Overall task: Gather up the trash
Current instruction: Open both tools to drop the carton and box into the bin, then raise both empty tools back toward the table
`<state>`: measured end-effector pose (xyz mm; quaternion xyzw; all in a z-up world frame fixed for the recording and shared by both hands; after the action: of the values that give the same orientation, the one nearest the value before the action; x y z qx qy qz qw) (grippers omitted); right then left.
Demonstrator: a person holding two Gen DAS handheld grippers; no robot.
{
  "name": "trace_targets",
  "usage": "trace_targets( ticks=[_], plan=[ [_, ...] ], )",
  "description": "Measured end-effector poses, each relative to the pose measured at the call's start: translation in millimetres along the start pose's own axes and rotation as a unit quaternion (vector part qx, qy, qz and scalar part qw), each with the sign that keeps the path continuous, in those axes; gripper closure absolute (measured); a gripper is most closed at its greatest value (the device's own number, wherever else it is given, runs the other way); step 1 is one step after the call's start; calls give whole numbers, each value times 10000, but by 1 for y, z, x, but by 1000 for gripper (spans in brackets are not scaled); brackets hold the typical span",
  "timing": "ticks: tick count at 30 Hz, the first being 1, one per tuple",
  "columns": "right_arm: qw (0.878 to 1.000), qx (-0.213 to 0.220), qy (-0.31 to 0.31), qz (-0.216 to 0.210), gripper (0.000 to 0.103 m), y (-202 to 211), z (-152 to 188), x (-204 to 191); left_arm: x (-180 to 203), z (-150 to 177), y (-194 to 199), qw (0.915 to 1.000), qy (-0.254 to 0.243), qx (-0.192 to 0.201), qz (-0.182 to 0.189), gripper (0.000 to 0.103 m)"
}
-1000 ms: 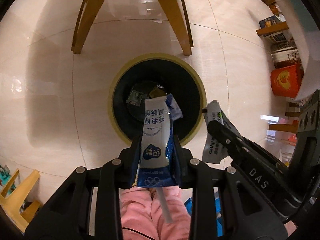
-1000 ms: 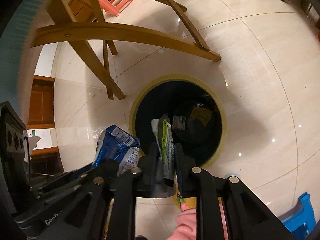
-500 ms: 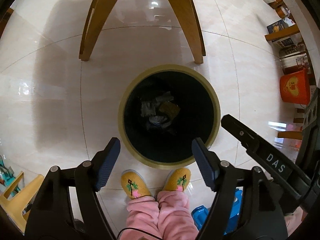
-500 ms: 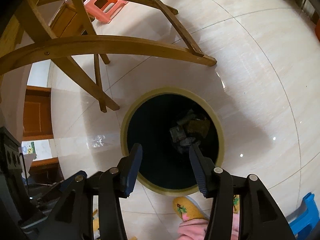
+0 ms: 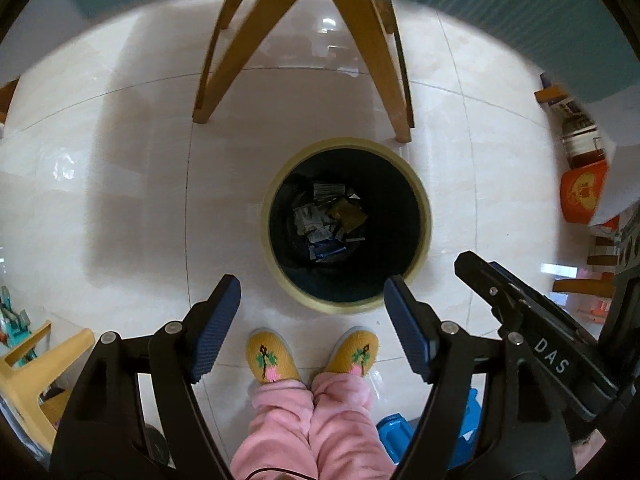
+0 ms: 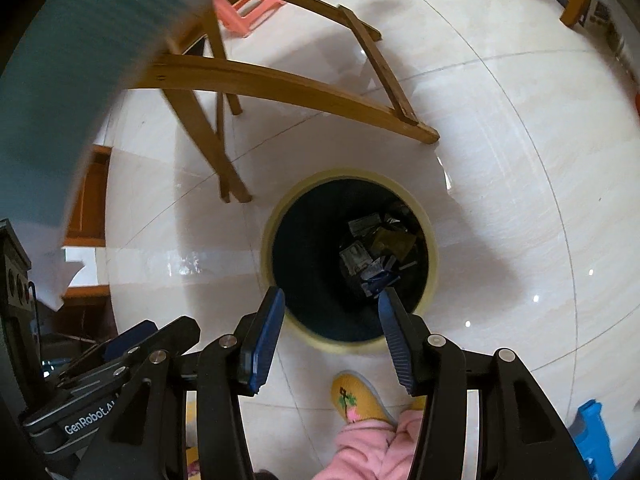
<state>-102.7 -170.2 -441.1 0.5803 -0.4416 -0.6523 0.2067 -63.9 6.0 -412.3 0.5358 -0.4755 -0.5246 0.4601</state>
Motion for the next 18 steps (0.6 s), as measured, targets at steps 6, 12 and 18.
trace_targets(
  ticks=[6, 12, 18],
  plan=[
    [9994, 96, 314, -118, 53, 71, 8, -47, -16, 23, 80, 9995, 98, 236, 170, 26],
    [9968, 229, 740, -199, 53, 148, 17, -105, -34, 38, 185, 9960, 127, 831, 318, 21],
    [9906, 450, 1238, -357, 53, 228, 21, -169, -58, 43, 287, 9870, 186, 1565, 327, 7]
  ],
)
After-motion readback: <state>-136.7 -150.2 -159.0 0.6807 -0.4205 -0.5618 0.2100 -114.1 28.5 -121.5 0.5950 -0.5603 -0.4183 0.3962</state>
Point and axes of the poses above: each gripper's, at about its wrist camera, not at the fingertips, and y roughly against the way its jaws point, x to its right, z to its underside, the point moved 2 cm from there along -y, roughly the way its jaws point, and after that the axes turned 14 degrees about -z, right-handed, at the moved point
